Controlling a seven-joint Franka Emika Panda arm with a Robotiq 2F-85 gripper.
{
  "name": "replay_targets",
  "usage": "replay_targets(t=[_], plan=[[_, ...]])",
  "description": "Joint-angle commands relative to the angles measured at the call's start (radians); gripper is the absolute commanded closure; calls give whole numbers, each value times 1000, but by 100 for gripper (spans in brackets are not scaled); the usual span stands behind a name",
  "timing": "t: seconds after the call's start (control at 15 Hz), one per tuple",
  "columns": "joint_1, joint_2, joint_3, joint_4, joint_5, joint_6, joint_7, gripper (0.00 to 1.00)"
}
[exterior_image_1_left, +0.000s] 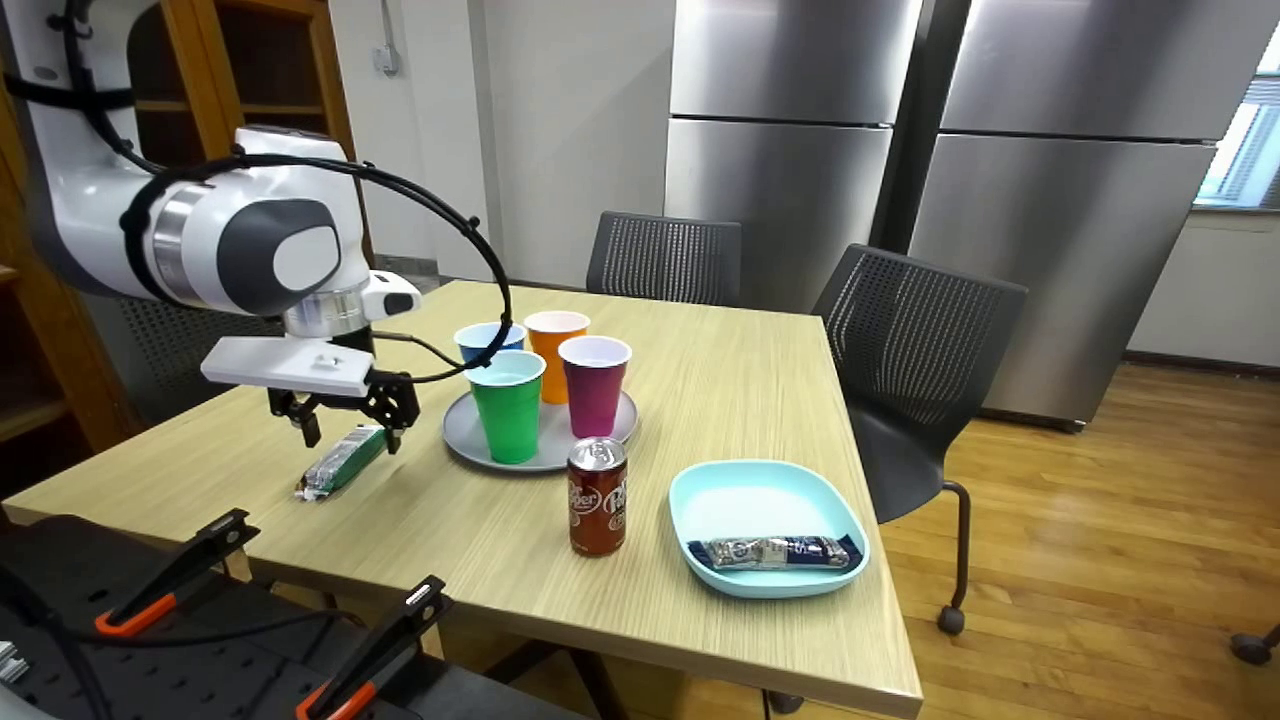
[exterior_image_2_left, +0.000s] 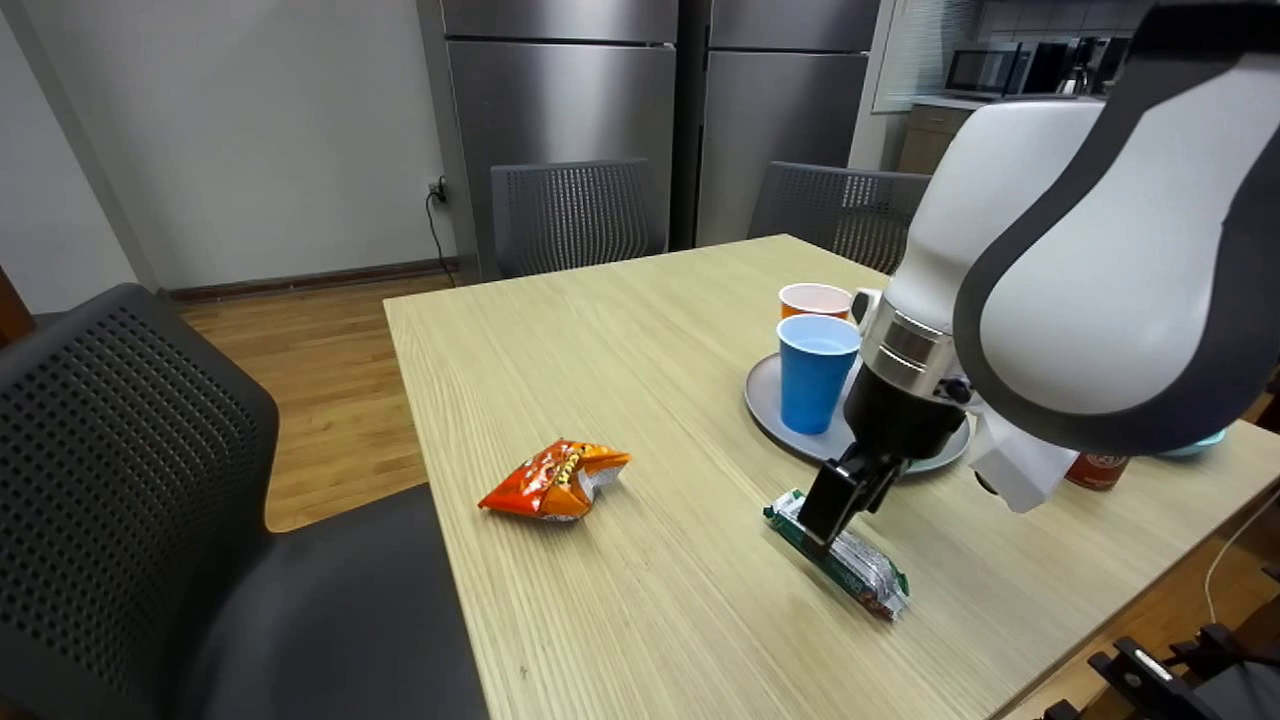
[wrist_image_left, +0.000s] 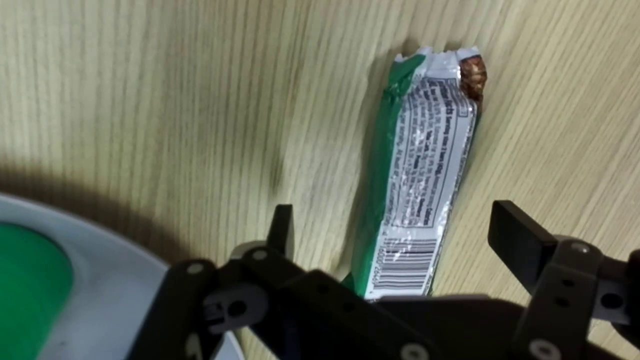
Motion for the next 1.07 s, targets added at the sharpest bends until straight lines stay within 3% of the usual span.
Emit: replay_targets(t=[0.0,0.27,0.33,0.4,0.87,1.0], plan=[[70,3,-51,-9,-24,39,77,0],[113,7,-81,-5,-22,31,104,0],[118,7,-84,-5,-22,31,109,25],[123,8,-87,-4,-23,31,111,26],[116,-2,-82,-9,-26,24,115,82],[118,-25,-83,-17,-28,2,114,89]])
